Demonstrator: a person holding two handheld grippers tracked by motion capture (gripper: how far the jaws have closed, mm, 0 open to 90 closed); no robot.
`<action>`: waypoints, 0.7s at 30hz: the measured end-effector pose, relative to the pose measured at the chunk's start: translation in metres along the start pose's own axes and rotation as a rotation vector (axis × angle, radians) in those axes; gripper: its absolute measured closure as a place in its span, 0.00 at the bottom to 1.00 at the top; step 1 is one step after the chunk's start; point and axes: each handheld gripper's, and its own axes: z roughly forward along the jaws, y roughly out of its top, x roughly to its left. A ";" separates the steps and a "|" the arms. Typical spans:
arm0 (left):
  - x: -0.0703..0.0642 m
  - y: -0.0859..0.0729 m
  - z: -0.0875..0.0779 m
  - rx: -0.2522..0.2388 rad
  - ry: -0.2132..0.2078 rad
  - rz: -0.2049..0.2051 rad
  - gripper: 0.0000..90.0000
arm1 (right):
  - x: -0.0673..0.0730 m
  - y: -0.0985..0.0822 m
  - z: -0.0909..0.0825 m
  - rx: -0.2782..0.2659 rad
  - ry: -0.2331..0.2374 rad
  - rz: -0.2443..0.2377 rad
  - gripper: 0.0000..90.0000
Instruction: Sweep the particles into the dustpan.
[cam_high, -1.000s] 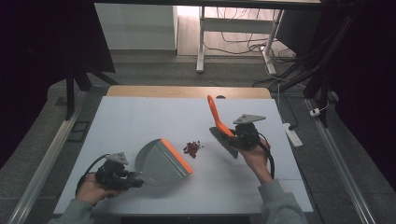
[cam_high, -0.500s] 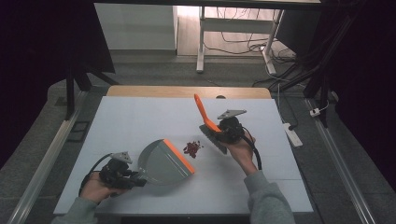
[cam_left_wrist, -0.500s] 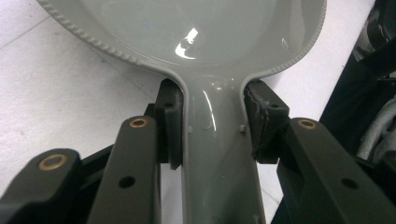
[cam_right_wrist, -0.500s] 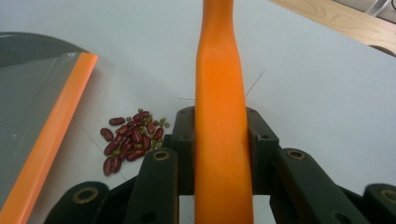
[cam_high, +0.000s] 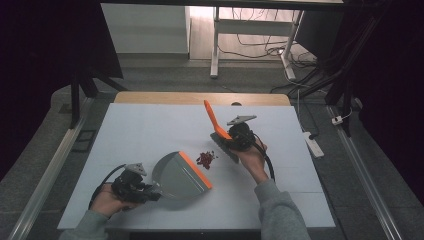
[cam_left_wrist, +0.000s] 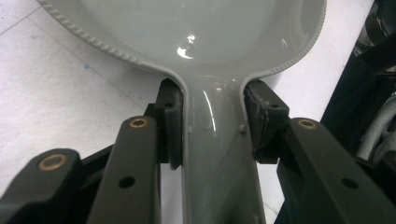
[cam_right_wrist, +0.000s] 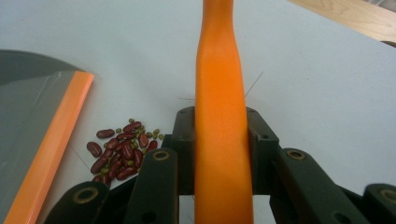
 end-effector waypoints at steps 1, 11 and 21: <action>0.000 0.000 0.000 0.000 0.000 -0.002 0.69 | 0.000 0.000 0.001 0.000 0.000 0.000 0.79; 0.000 0.004 0.005 0.013 -0.006 -0.001 0.69 | 0.004 0.004 0.010 0.029 -0.017 -0.024 0.79; 0.002 0.005 0.007 0.016 -0.009 -0.015 0.69 | 0.007 0.005 0.017 0.043 -0.016 -0.031 0.79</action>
